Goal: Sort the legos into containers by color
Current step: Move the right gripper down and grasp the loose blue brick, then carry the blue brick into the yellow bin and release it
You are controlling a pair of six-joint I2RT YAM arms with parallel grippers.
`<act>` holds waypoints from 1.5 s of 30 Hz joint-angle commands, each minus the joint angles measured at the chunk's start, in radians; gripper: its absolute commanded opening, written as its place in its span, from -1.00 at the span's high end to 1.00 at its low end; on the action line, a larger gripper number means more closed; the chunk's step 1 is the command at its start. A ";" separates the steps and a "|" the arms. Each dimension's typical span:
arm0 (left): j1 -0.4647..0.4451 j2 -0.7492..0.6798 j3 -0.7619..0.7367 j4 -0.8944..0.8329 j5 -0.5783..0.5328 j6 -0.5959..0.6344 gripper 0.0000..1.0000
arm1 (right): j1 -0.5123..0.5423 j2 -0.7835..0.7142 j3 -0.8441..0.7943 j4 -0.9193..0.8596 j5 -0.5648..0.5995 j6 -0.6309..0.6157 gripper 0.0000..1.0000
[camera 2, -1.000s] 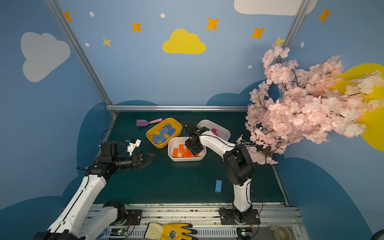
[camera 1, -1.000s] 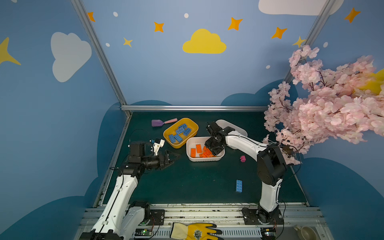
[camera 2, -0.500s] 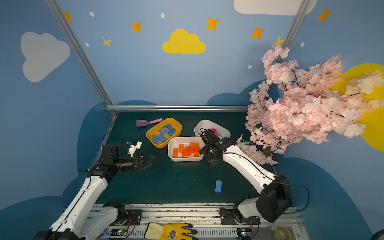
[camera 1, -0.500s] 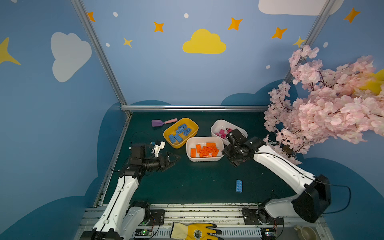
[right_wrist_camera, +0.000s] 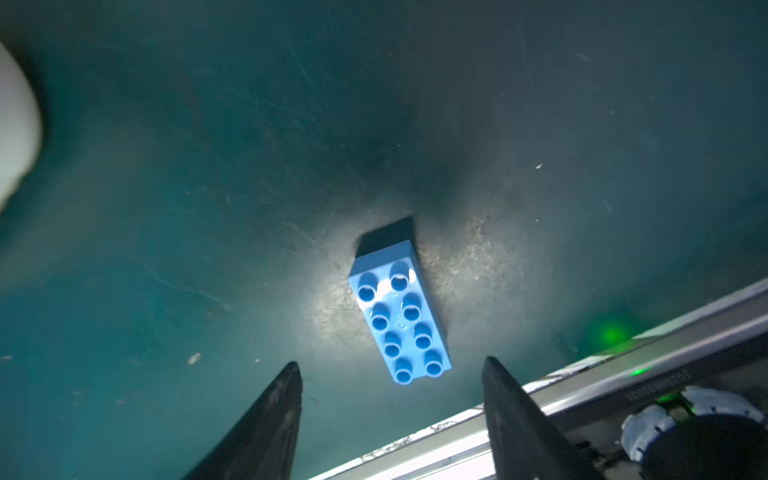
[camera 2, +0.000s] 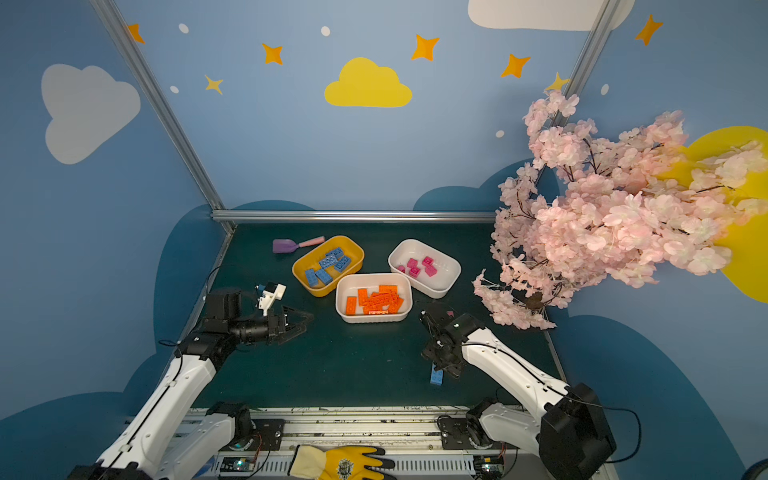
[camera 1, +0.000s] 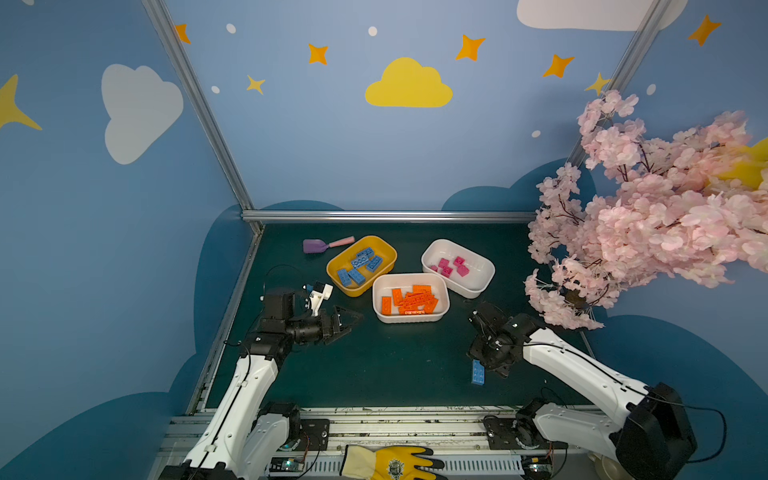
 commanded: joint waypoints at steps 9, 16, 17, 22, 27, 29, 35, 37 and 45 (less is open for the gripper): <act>-0.014 -0.086 -0.062 0.007 -0.030 -0.038 -1.00 | -0.060 0.145 -0.033 0.068 -0.174 -0.218 -0.27; -0.015 -0.077 -0.068 0.003 -0.042 -0.027 -1.00 | -0.102 0.196 -0.063 0.108 -0.225 -0.232 -0.08; -0.015 -0.075 -0.066 0.002 -0.046 -0.026 -1.00 | -0.113 0.201 -0.075 0.113 -0.232 -0.232 -0.03; -0.015 -0.036 -0.045 -0.016 -0.047 0.001 -0.99 | -0.137 0.246 -0.076 0.123 -0.255 -0.252 0.29; -0.016 -0.015 -0.010 -0.037 -0.047 0.018 -0.99 | -0.116 0.251 0.023 0.040 -0.250 -0.290 0.65; -0.016 -0.004 0.010 -0.056 -0.046 0.034 -0.99 | -0.083 0.224 0.094 -0.014 -0.205 -0.306 0.70; -0.013 0.027 0.070 -0.106 -0.057 0.072 -0.99 | -0.038 0.227 0.396 -0.144 -0.144 -0.381 0.70; -0.012 0.032 0.086 -0.119 -0.065 0.076 -0.99 | -0.032 0.270 0.507 -0.151 -0.157 -0.407 0.70; 0.007 0.032 0.119 -0.150 -0.085 0.078 -0.99 | 0.043 0.603 1.007 -0.148 -0.167 -0.516 0.68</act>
